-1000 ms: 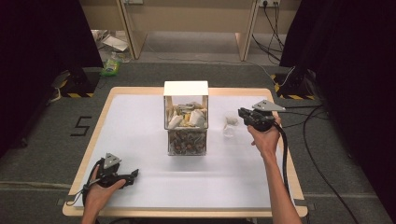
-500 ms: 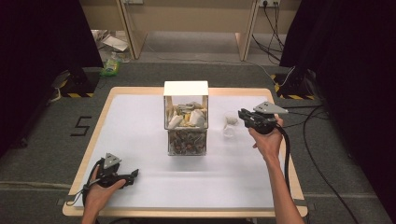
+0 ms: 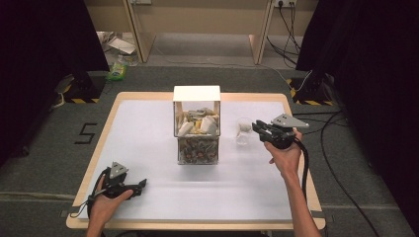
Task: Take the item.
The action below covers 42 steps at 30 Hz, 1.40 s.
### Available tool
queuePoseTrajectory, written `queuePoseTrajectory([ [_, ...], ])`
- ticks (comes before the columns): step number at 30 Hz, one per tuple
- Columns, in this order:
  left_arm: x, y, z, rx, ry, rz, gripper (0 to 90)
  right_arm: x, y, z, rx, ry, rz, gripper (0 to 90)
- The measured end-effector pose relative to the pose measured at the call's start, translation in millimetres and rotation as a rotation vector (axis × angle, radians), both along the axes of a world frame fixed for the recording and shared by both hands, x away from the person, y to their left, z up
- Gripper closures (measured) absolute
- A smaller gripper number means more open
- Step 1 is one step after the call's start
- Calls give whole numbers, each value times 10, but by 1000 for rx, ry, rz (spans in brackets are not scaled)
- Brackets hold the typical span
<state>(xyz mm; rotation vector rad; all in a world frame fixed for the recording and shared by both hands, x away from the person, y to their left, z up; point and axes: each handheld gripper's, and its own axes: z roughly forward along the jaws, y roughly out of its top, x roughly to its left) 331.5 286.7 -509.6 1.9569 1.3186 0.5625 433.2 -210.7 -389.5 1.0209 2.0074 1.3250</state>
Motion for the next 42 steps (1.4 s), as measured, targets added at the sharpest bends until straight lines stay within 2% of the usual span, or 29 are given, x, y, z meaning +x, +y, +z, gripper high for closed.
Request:
queuePoseTrajectory([
  [12,1,0,0,-1,0,0,108,-133,55,-10,18,-4,14,645],
  [18,1,0,0,-1,0,0,108,-196,68,-20,18,-5,24,638],
  [28,1,1,0,-1,1,0,108,-196,87,-44,30,-5,17,633],
  [42,1,2,0,-1,1,-1,108,-304,19,-179,-3,22,23,586],
])
